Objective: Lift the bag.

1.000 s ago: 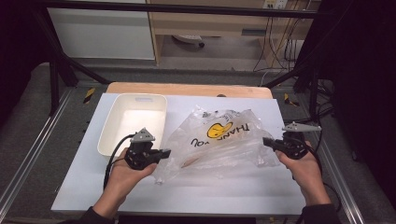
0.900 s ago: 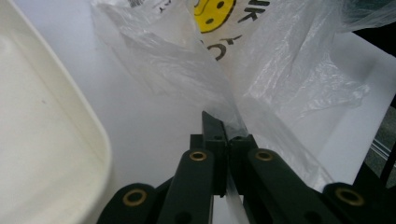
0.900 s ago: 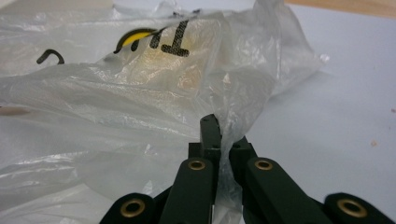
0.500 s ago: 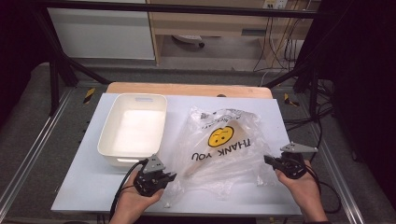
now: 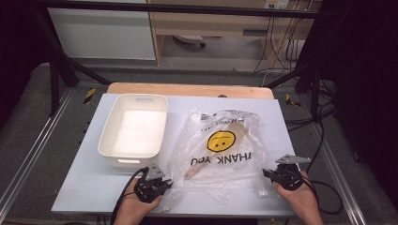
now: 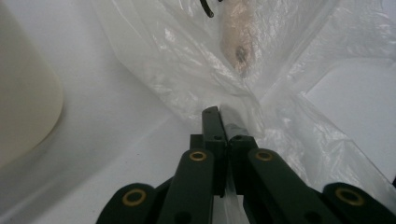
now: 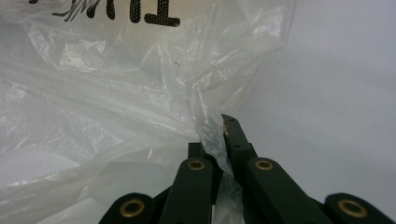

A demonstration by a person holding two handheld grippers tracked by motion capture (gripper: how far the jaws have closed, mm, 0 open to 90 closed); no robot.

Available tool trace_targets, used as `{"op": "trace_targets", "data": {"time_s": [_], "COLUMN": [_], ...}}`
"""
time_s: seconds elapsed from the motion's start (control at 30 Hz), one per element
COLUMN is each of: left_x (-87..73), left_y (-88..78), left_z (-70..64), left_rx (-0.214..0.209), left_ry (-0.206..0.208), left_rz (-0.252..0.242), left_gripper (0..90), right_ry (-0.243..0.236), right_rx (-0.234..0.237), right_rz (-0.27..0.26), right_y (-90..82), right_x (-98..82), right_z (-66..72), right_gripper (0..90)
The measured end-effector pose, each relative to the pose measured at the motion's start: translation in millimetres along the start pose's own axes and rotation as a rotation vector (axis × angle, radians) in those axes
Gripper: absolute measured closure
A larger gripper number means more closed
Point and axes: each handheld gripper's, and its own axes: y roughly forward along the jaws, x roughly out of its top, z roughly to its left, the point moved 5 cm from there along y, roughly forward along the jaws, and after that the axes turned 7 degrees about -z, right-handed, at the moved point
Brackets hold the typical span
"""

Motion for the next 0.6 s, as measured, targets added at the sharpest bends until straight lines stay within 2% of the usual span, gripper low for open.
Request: {"op": "trace_targets", "data": {"time_s": [0.13,0.27,0.43,0.6], "left_x": [2.2,6.4,12.7,17.7], "left_y": [-3.4,-6.9,-14.4,-20.7], "left_z": [1.1,2.0,4.4,0.3], "left_rx": [0.025,0.034,0.061,0.046], "left_ry": [0.005,-0.01,-0.034,-0.043], "left_rz": [-0.033,-0.07,-0.116,-0.152], "left_gripper": [82.3,67.5,51.2,39.9], "right_ry": [-0.005,0.007,0.021,0.002], "right_rx": [0.0,0.002,0.005,-0.02], "right_rz": [-0.012,-0.041,-0.1,-0.146], "right_y": [1.6,0.9,-1.4,-2.6], "right_x": [-0.8,0.5,8.3,15.0], "right_z": [0.5,0.2,1.4,3.7], "right_gripper": [88.8,77.2,52.2,30.4]}}
